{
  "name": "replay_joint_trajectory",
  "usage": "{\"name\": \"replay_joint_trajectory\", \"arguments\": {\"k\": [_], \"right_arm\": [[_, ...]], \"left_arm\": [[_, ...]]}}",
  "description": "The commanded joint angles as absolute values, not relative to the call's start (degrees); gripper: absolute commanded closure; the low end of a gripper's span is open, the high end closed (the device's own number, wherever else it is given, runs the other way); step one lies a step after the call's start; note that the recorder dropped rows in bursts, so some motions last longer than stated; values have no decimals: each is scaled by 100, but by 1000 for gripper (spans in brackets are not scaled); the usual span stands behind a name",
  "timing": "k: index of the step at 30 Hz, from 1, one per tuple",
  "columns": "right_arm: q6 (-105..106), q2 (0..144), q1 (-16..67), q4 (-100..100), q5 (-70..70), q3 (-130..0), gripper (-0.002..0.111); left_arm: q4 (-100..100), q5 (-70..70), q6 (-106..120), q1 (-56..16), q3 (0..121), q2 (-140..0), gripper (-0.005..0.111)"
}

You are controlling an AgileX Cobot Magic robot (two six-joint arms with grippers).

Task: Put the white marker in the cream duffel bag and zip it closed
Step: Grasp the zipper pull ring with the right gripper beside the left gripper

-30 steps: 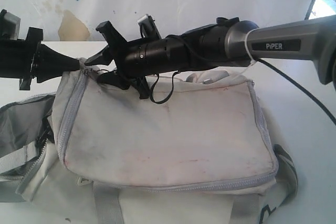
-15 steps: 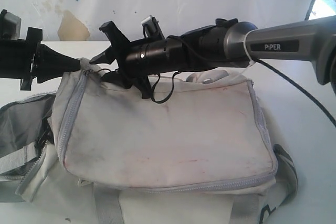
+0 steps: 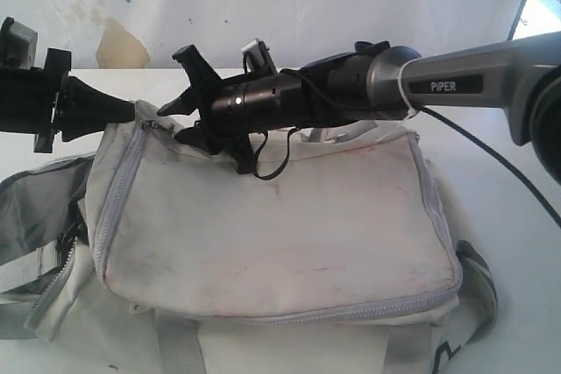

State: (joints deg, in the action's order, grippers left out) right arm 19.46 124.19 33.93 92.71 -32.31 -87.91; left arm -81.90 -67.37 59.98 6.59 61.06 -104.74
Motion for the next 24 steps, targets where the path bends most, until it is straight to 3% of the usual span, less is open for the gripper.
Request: {"name": "replay_joint_trajectory", "arguments": {"k": [1,4,7,12,18,24], "right_arm": [[1926,12621,3441,9180,-3543,-8797,66],[1926,12633,3441,9180,-3632,-8797,60],[1926,12633,3441,9191,-3566,-8797,62],[1926,12636,3464,9191,-3463,-8797,80],[2033,12636,3474,9191,-3454,-8797,109],[2777,12579,3392,9157,-3520,-8797,108]], "left_arm": [[-8262,-6979,6036,668,6148,-10443,107],[-8121,-6760,6036,668,6148,-10443,107],[-8121,-6815,6001,668,6148,-10443,107],[-8121,-6838,6000,668,6148,-10443,107],[-8043,-6774,6000,668,6148,-10443,107],[-7674,-6302,5330,668,6148,-10443,107]]}}
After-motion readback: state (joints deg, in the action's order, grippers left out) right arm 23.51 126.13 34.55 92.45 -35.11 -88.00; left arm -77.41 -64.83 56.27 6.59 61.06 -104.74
